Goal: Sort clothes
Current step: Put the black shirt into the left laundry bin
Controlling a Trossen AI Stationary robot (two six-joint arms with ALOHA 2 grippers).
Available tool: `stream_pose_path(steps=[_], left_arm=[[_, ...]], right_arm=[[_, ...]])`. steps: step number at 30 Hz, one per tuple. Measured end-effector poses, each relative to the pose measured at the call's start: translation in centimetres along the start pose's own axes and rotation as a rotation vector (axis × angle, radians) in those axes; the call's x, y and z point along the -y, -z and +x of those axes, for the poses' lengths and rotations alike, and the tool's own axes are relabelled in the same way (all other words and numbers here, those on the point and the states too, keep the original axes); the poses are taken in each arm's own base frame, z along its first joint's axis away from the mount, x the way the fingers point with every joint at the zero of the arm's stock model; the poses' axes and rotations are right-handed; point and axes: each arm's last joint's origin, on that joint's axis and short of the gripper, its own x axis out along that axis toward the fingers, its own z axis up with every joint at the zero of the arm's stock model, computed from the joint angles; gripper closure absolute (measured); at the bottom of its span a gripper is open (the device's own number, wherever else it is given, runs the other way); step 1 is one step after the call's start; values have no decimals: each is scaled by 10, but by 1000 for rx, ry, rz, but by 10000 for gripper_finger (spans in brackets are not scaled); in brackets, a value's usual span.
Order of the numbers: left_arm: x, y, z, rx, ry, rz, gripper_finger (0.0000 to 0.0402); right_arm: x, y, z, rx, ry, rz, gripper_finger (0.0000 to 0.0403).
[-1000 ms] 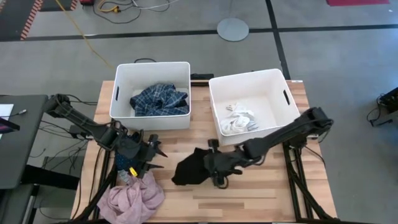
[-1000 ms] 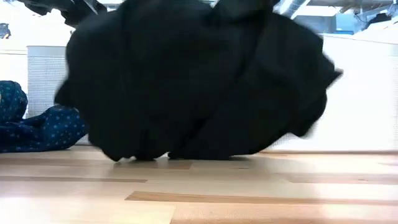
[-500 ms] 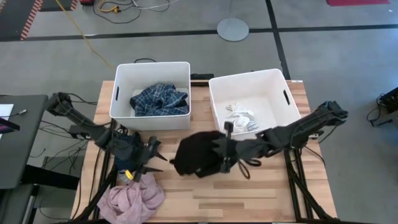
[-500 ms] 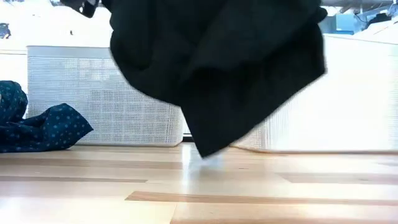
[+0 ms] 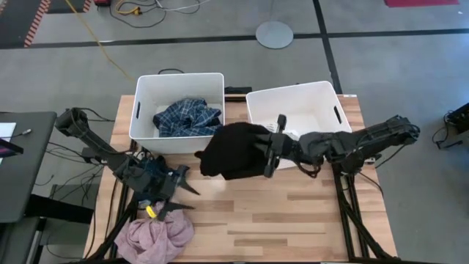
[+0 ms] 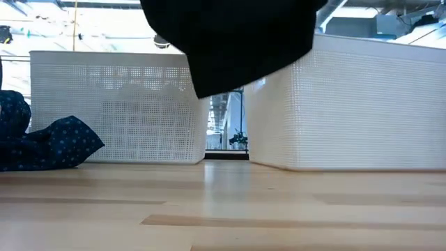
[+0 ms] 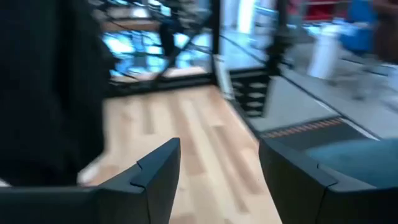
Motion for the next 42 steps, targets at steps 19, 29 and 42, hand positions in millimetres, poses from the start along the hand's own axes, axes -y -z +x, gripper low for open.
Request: stream_pose_path(steps=[19, 29, 42], left_arm=[[-70, -22, 26, 274, -157, -138, 4], [-72, -33, 32, 446, -25, -81, 5], [-81, -31, 57, 471, -155, -44, 5]], right_arm=[[-18, -12, -12, 108, -83, -55, 374], [-30, 1, 10, 77, -70, -80, 372], [-37, 20, 40, 36, -21, -74, 372]])
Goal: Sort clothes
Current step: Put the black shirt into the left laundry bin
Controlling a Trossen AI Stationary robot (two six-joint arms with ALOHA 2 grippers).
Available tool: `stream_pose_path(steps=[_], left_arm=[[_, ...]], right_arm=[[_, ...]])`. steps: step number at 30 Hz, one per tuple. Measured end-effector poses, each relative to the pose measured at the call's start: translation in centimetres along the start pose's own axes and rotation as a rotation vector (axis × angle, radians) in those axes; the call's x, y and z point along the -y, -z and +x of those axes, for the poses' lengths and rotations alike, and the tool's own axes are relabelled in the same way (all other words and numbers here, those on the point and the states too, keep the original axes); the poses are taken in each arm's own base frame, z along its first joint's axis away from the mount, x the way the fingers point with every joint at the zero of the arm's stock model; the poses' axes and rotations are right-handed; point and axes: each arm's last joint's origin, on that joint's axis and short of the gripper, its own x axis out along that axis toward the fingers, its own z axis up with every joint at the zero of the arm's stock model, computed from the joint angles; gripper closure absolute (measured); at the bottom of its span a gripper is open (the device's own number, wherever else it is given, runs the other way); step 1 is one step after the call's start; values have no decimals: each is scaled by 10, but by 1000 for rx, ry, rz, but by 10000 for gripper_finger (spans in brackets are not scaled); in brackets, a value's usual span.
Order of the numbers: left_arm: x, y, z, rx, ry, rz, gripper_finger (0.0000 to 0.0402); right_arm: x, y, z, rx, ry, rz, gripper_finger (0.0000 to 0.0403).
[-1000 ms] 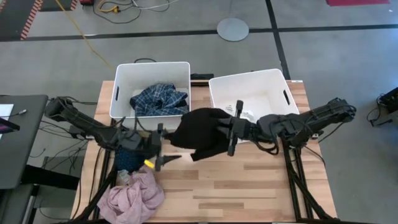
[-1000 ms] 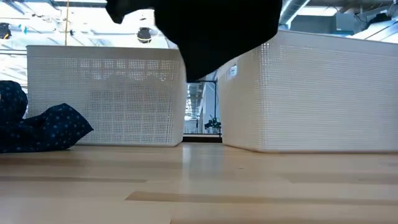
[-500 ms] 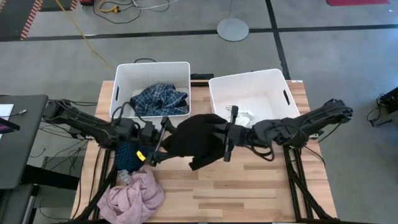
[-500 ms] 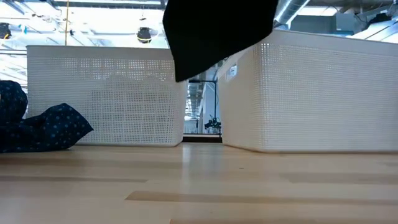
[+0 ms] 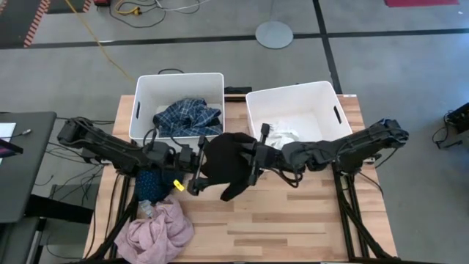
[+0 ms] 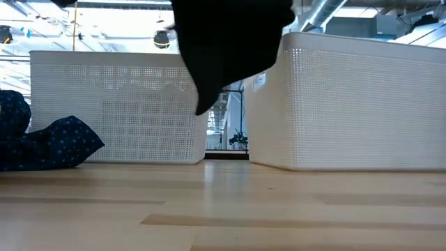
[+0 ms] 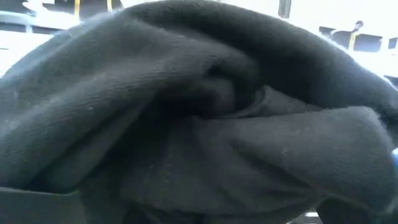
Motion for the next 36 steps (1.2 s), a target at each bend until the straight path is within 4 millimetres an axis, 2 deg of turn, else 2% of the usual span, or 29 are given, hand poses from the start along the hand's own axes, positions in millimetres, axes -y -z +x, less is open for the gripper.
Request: stream_pose_path(steps=[3, 6, 10, 17, 19, 22, 26, 32, 36], left_arm=[[-2, -1, 0, 3, -14, 31, 13], [-2, -2, -1, 5, -17, 61, 49], [-2, -4, -1, 29, -21, 126, 138], [0, -38, 3, 117, -3, 268, 311], [1, -46, 6, 96, 17, 310, 341], [4, -55, 10, 57, 33, 370, 341], [4, -73, 8, 24, 14, 444, 341], [-1, -111, -8, 82, -117, 540, 341], [-5, -132, -19, 69, -201, 598, 341]], right_arm=[[-3, 3, 2, -11, -1, 1, 372], [-5, 3, 2, -17, -7, 5, 371], [-5, 3, 2, -9, -15, 9, 368], [2, -14, 4, 70, -62, -3, 365], [4, -19, 5, 82, -62, 6, 357], [4, -22, 4, 90, -64, -12, 330], [3, -24, 3, 96, -60, -12, 270], [4, -22, 3, 77, -31, -14, 173], [4, -22, 3, 72, 0, -13, 145]])
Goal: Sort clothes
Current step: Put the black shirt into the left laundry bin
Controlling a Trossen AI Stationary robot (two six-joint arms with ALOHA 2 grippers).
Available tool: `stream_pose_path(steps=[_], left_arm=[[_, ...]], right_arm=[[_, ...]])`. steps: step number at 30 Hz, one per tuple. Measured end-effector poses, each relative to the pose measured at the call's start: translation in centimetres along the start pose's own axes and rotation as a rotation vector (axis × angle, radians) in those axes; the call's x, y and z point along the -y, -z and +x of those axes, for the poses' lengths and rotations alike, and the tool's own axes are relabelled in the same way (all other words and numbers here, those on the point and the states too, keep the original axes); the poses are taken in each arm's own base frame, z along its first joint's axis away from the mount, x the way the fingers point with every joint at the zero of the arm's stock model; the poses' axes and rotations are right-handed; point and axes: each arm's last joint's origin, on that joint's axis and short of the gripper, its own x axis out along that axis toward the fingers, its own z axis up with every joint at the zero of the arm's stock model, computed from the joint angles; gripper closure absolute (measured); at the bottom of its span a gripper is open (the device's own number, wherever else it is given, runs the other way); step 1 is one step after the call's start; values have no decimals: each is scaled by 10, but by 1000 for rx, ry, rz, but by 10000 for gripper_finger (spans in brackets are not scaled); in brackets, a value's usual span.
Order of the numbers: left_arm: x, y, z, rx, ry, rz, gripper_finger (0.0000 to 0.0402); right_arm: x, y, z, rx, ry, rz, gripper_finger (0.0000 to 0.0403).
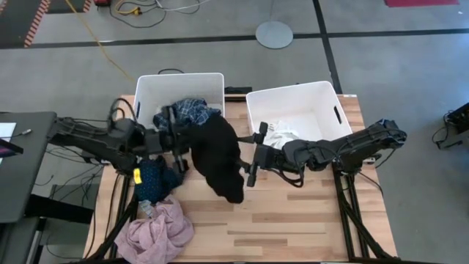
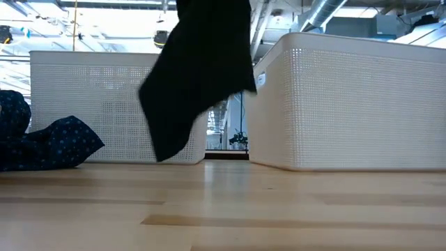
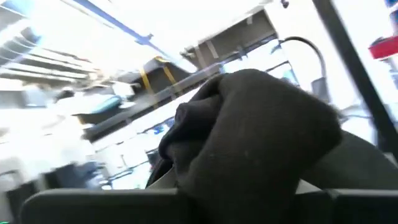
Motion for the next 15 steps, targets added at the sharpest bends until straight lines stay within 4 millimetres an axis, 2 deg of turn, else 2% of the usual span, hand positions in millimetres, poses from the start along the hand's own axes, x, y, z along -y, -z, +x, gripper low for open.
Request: stream_pose_path(steps=[9, 15], left_arm=[[-29, -27, -6, -56, -179, 159, 341], [-47, -31, -4, -137, -290, 252, 341]], right_arm=[[-1, 0, -1, -12, 4, 0, 143], [-4, 1, -4, -26, 17, -11, 143]])
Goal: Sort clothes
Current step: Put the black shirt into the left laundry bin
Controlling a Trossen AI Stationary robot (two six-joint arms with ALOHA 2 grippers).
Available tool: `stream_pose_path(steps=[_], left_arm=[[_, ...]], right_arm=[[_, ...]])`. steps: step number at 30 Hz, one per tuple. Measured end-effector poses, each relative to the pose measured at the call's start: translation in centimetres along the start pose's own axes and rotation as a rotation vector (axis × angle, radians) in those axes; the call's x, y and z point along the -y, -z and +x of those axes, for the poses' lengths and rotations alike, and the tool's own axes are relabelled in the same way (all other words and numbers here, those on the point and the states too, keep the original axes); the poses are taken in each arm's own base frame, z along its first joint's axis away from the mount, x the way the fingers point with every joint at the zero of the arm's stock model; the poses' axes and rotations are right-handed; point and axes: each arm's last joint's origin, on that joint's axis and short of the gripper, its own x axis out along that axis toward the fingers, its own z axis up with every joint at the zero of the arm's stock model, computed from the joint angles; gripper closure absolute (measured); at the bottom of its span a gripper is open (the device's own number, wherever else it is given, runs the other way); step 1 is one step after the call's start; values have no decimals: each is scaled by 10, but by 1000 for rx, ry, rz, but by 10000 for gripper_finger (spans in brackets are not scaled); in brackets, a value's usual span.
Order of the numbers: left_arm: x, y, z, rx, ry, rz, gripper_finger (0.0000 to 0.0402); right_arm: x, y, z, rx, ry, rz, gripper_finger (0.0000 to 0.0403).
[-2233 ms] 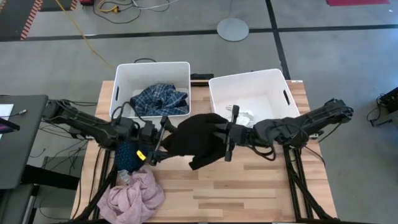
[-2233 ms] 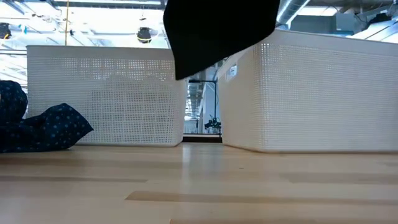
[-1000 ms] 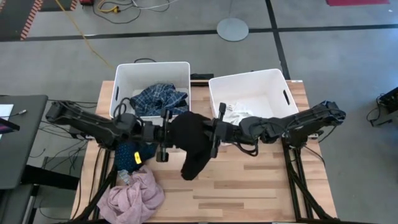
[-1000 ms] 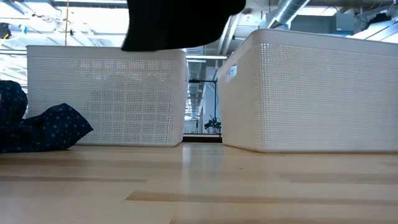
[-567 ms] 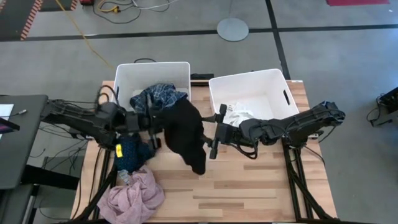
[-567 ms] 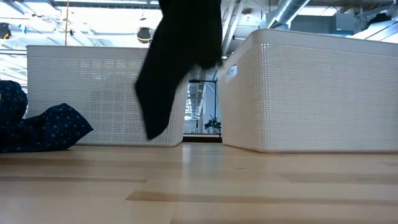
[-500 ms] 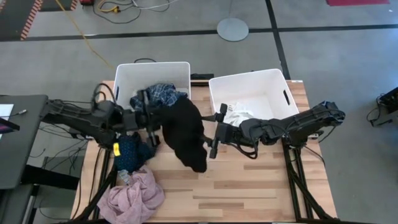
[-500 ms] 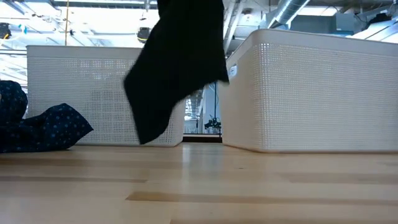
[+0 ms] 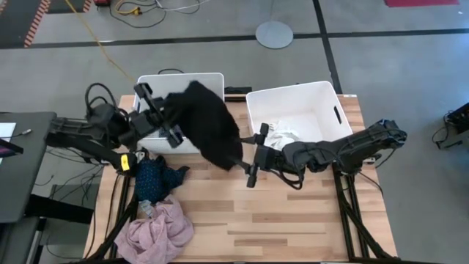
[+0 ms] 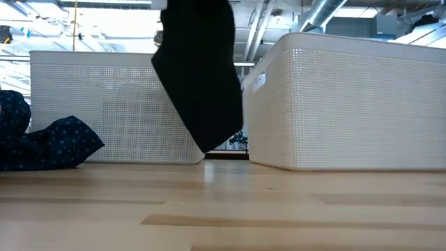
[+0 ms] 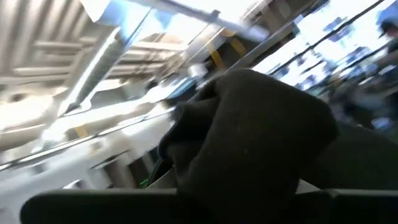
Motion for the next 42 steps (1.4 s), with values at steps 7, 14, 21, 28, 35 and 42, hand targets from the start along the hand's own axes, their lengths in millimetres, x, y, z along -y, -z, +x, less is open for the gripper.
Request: stream_pose_path(steps=[7, 14, 21, 28, 35, 42], left_arm=[[-17, 15, 9, -122, -159, 131, 341], [-30, 34, 19, -238, -239, 260, 341], [-19, 97, 36, -509, -133, 315, 341], [-10, 161, 42, -710, -48, 270, 341], [-1, 213, 41, -956, 48, 235, 306], [7, 232, 36, -1086, 98, 210, 243]], right_arm=[[-10, -2, -8, -17, 11, -44, 143], [-24, -4, -18, -22, -15, -57, 143], [-36, -5, -29, -43, -22, -75, 143], [-48, -4, -40, -77, -52, -58, 143], [-60, 2, -52, -132, -103, -32, 143], [-64, 6, -56, -172, -119, -8, 143]])
